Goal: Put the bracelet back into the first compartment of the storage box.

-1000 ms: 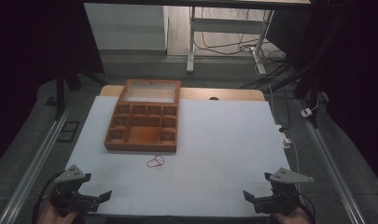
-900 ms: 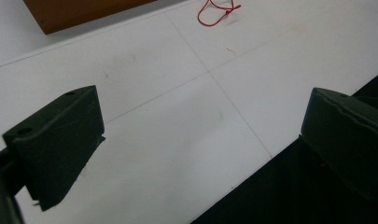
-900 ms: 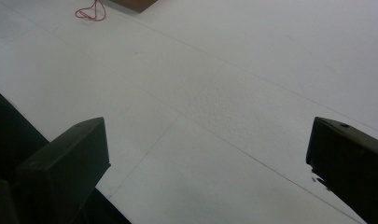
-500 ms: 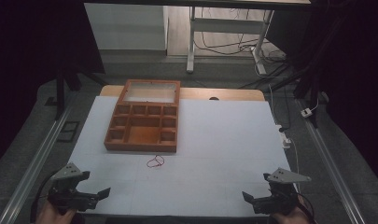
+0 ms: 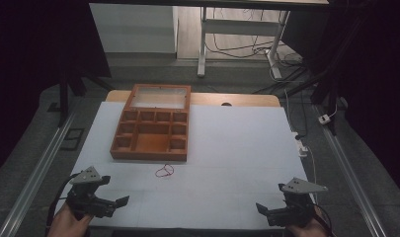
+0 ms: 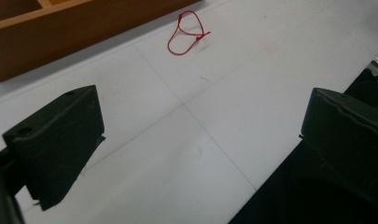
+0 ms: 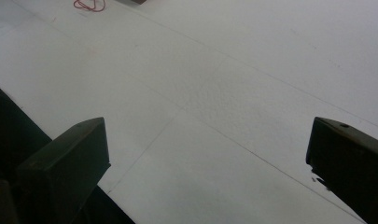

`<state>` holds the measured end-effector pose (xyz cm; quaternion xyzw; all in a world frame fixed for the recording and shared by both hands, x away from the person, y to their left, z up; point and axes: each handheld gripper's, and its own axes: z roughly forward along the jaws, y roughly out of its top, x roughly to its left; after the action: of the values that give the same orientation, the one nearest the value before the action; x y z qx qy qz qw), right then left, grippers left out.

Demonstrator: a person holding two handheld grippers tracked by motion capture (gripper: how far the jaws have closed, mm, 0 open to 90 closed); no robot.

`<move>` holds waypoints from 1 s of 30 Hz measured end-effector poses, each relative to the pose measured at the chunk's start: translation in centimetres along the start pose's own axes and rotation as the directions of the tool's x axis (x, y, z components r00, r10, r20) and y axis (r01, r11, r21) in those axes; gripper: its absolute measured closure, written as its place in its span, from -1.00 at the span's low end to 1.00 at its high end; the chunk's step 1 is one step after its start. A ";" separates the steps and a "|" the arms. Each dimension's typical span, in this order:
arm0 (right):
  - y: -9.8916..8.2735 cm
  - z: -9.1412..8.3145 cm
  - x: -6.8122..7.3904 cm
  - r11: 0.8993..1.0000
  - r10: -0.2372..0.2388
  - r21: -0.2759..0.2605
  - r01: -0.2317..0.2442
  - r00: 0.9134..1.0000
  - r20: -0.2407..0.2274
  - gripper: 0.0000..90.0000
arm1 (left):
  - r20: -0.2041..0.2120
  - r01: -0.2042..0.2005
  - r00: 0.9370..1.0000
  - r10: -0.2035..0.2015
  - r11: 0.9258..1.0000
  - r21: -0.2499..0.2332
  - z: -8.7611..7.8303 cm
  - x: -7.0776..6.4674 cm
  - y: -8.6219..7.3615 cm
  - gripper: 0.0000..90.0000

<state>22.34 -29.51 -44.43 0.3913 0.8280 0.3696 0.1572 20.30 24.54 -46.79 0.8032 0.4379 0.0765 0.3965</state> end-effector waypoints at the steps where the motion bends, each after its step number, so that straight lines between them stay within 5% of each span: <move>1: 0.0 0.0 0.0 1.000 0.000 0.000 0.000 1.000 0.000 -1.00 | 0.006 -0.002 1.000 0.002 1.000 0.000 0.2 0.0 0.1 -1.00; 15: 0.0 0.0 0.0 1.000 -0.009 0.007 0.009 1.000 0.001 -1.00 | 0.045 -0.062 0.997 0.062 0.998 0.003 3.3 -0.2 1.8 -1.00; 30: 0.0 0.0 0.0 1.000 -0.008 0.009 0.008 1.000 0.000 -1.00 | 0.043 -0.111 0.993 0.108 0.990 0.084 6.5 -0.4 3.9 -1.00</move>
<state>22.35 -29.45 -44.44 0.3888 0.8312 0.3651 0.1571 25.61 19.33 -48.35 0.8436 0.3885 0.0639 0.3652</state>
